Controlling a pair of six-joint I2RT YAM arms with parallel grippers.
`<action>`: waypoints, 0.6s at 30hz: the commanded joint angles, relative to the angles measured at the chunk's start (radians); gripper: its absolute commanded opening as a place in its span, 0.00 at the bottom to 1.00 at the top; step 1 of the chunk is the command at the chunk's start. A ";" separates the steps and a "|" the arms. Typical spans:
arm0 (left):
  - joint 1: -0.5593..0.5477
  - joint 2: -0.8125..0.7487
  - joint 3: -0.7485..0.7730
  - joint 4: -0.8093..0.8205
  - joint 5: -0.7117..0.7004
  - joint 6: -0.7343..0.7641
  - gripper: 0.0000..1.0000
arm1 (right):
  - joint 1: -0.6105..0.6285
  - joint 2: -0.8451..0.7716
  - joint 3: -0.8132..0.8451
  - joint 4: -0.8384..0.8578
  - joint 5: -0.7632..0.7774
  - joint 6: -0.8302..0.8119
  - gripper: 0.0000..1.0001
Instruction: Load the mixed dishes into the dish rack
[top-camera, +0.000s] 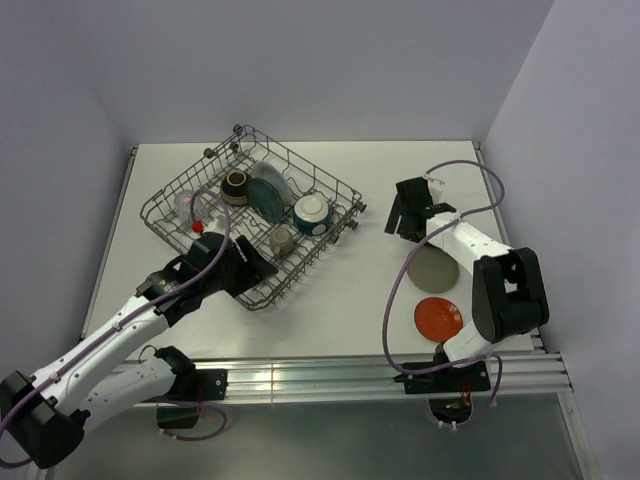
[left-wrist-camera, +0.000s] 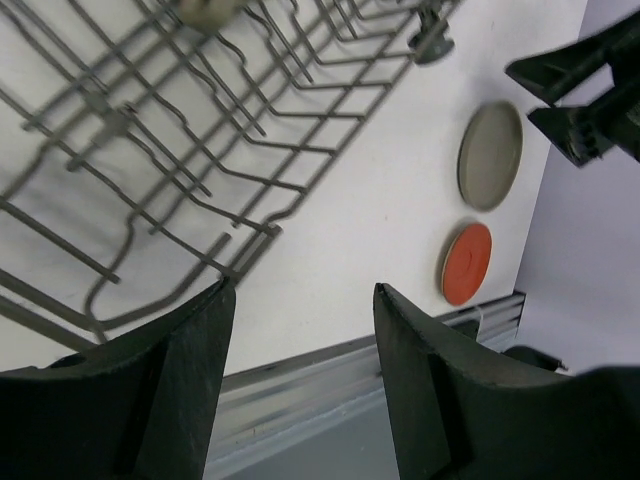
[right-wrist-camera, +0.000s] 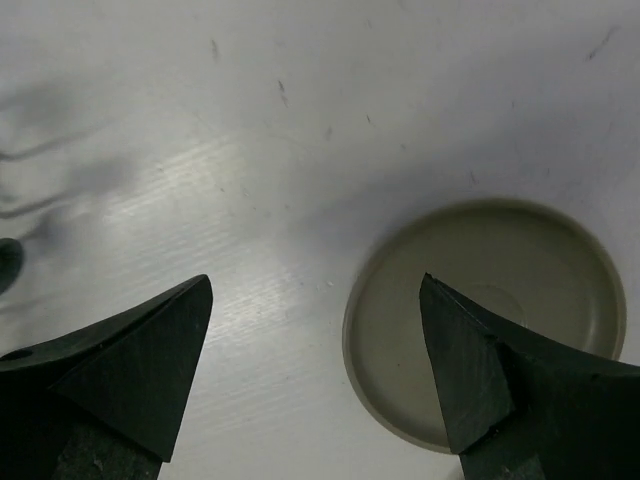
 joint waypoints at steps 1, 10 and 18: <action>-0.090 0.025 0.071 0.059 -0.081 -0.037 0.63 | 0.000 0.022 -0.021 0.018 -0.033 0.067 0.89; -0.268 0.126 0.113 0.081 -0.152 -0.046 0.63 | 0.029 0.039 -0.141 0.085 -0.008 0.101 0.70; -0.394 0.287 0.186 0.099 -0.219 -0.037 0.62 | 0.058 0.065 -0.138 0.042 -0.031 0.119 0.57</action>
